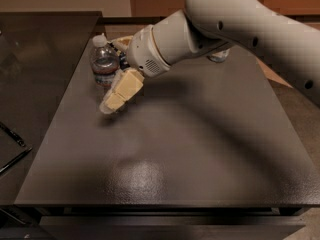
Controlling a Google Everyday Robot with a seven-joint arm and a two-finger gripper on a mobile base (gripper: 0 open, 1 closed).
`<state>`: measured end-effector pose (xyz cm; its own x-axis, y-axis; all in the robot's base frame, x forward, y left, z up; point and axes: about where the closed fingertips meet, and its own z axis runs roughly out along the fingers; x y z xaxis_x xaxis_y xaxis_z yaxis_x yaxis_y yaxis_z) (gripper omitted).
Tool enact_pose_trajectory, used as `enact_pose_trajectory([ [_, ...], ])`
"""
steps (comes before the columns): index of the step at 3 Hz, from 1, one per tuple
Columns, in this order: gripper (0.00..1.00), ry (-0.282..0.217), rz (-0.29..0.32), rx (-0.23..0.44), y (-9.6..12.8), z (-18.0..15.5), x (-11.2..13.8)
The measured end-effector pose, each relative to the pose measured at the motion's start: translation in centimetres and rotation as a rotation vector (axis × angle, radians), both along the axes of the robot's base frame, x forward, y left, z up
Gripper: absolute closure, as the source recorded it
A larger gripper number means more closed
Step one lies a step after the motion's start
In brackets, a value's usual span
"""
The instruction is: Pick water bottle
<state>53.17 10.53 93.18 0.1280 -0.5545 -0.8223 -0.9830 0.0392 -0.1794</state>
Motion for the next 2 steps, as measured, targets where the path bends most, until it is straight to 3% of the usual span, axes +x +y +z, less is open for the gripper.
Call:
enact_pose_trajectory([
  [1, 0.15, 0.023, 0.009, 0.03, 1.34, -0.21, 0.82],
  [2, 0.39, 0.038, 0.02, 0.056, 1.89, 0.11, 1.32],
])
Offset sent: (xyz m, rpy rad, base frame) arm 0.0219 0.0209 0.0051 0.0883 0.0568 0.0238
